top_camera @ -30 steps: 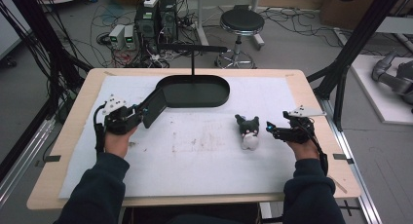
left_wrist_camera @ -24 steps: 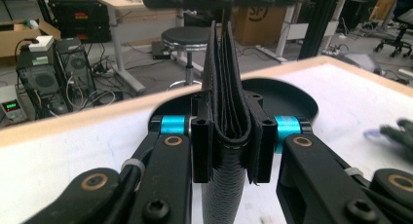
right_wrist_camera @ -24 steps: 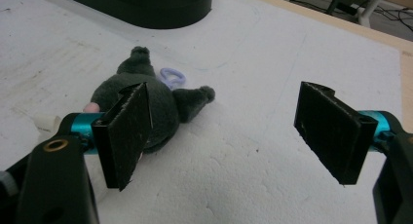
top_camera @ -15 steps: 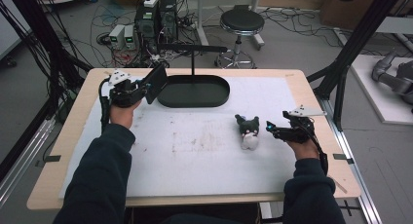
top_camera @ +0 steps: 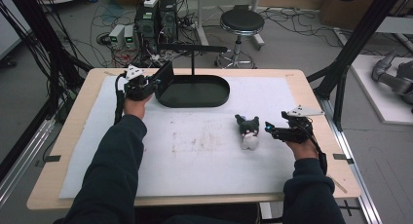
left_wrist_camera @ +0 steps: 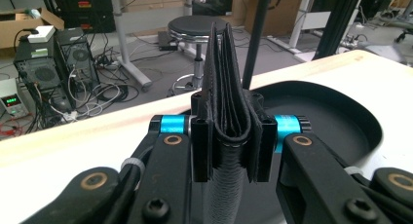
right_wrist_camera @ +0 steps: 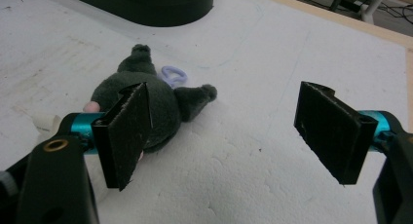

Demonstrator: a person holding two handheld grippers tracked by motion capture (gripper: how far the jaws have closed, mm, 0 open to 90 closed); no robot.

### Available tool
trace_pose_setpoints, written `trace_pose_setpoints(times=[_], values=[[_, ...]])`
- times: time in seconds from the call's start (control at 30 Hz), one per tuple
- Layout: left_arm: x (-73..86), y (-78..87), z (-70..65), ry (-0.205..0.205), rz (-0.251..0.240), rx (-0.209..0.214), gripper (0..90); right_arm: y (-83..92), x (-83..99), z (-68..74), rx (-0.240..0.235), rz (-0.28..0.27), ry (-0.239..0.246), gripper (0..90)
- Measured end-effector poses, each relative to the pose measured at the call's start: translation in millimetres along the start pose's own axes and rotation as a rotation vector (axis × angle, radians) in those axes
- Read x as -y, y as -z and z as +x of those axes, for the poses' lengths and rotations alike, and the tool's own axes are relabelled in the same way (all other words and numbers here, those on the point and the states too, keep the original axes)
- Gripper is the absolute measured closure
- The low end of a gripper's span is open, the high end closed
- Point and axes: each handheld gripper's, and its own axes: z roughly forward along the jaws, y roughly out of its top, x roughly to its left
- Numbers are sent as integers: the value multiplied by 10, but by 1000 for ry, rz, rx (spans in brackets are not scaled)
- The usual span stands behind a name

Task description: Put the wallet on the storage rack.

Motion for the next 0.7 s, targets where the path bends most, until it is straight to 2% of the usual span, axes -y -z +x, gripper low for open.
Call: trace_pose_setpoints(times=[0.13,0.3,0.37,0.47,0.63,0.7], values=[[49,-161,-11,-19,22,-18,756,-1,3,-11,0,0,3,218],[71,-305,10,-60,35,-70,757,3,12,-4,0,3,-4,218],[101,-351,12,-66,51,-68,757,-4,14,4,2,4,-7,218],[163,-402,-3,-95,101,-60,756,0,14,-5,10,3,-6,218],[173,-406,-35,-53,120,-24,730,9,15,-6,14,-1,-7,218],[158,-386,-62,-14,126,3,667,18,14,3,12,-1,-2,218]])
